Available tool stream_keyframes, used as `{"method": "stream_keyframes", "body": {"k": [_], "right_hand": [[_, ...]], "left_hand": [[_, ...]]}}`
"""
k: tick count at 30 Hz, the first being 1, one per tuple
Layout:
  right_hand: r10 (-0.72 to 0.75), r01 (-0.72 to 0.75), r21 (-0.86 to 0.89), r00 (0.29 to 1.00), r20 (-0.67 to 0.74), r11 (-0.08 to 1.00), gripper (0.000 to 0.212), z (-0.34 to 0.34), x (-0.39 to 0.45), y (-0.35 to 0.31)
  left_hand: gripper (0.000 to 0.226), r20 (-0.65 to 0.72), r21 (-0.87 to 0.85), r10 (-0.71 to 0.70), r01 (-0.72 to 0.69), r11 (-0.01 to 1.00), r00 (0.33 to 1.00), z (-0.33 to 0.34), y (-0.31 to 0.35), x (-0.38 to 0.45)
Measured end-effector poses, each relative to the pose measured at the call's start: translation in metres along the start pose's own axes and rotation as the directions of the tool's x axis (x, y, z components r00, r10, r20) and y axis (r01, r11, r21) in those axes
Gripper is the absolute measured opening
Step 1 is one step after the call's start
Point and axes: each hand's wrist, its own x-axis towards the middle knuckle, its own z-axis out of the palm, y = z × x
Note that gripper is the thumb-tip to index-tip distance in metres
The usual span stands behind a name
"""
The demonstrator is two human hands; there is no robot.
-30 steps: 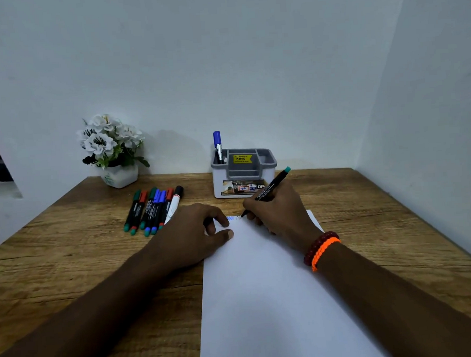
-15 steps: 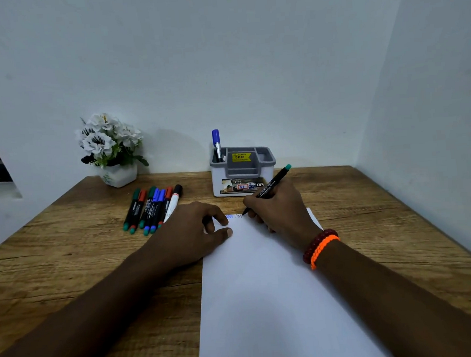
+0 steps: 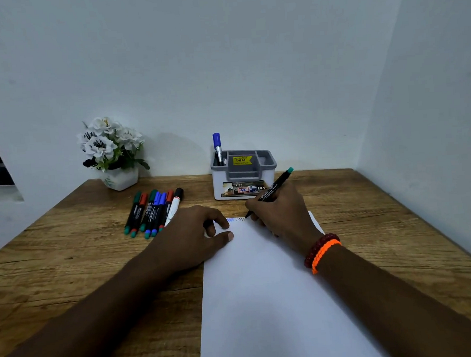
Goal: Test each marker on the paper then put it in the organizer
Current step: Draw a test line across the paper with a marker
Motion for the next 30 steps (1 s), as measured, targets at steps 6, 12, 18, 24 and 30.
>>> {"method": "stream_keyframes", "body": {"k": [6,12,18,24,30], "right_hand": [[-0.017,0.017,-0.025,1.0,0.005,1.0,0.023,-0.0013,-0.001,-0.0015],[-0.025,0.024,-0.038,1.0,-0.017,0.999,0.024,-0.0017,-0.0008,0.0006],[-0.02,0.019,-0.044,1.0,-0.023,0.999,0.025,-0.0017,0.0005,0.0014],[0.009,-0.012,-0.058,0.999,-0.036,0.998,0.012,-0.0014,0.0022,0.0057],[0.017,-0.021,-0.071,0.998,-0.054,0.997,0.013,-0.0009,0.0048,0.0083]], "left_hand": [[0.024,-0.012,-0.013,0.013,-0.013,1.0,1.0,0.0001,-0.0009,-0.0009],[0.024,-0.008,-0.015,0.014,-0.015,1.0,1.0,0.0003,-0.0013,-0.0007],[0.024,-0.004,-0.012,0.014,-0.014,1.0,1.0,0.0,-0.0008,-0.0002],[0.024,-0.007,-0.006,0.013,-0.013,1.0,1.0,-0.0004,-0.0004,-0.0007],[0.023,-0.005,-0.002,0.005,-0.005,1.0,1.0,-0.0001,-0.0008,-0.0007]]}}
